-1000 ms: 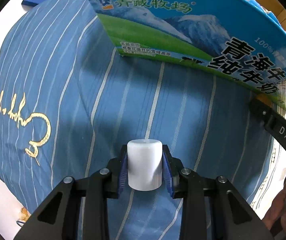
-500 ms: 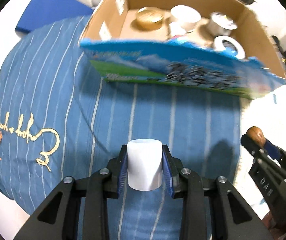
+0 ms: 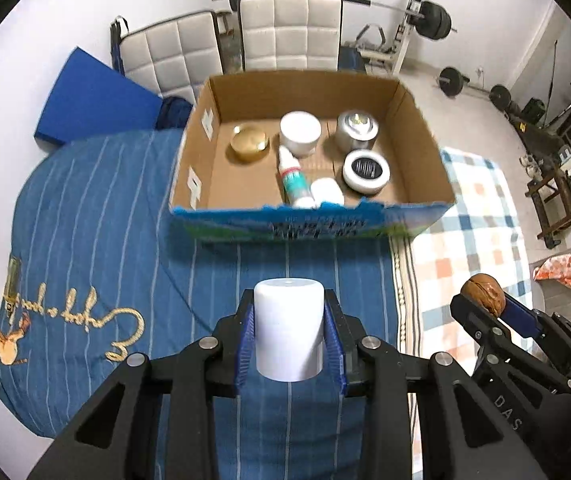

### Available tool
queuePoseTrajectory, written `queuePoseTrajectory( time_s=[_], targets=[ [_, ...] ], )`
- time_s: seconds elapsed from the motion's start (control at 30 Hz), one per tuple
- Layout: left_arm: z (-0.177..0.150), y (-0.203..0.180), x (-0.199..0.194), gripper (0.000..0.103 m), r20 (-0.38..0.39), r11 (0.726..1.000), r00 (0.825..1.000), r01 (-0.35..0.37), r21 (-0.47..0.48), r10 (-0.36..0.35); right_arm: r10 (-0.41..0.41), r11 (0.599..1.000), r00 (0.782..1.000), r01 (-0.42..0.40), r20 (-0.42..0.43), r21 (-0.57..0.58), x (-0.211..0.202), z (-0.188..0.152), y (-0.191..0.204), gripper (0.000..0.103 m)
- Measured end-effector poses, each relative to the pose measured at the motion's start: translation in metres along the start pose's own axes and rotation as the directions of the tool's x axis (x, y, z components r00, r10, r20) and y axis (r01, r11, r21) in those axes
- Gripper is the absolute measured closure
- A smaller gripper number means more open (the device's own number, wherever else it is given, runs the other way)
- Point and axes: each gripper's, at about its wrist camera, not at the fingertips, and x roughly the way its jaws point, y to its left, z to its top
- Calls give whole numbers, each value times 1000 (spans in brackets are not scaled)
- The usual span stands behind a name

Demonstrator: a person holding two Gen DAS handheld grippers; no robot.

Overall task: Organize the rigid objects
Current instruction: 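Grasp the white cylinder with the left tool while the right tool grasps the walnut, then carry the white cylinder and walnut into the box while opening both tools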

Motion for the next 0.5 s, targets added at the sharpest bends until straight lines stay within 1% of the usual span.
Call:
queuePoseTrajectory(
  time_s=[0.1, 0.27, 0.37, 0.5],
  targets=[
    [4, 3, -8, 74, 26, 1000, 1000, 2, -7, -2, 7, 1000, 1000, -7, 22, -3, -19, 9, 1, 61],
    [14, 8, -18, 74, 55, 1000, 998, 7, -19, -6, 30, 1000, 999, -30, 42, -7, -33, 23, 5, 61],
    [26, 12, -20, 74, 66, 1000, 998, 15, -22, -13, 55, 998, 998, -55, 35, -5, -37, 32, 7, 61],
    [52, 18, -14, 74, 68, 999, 997, 34, -32, -32, 88, 996, 996, -88, 21, 8, -32, 56, 6, 61]
  ],
)
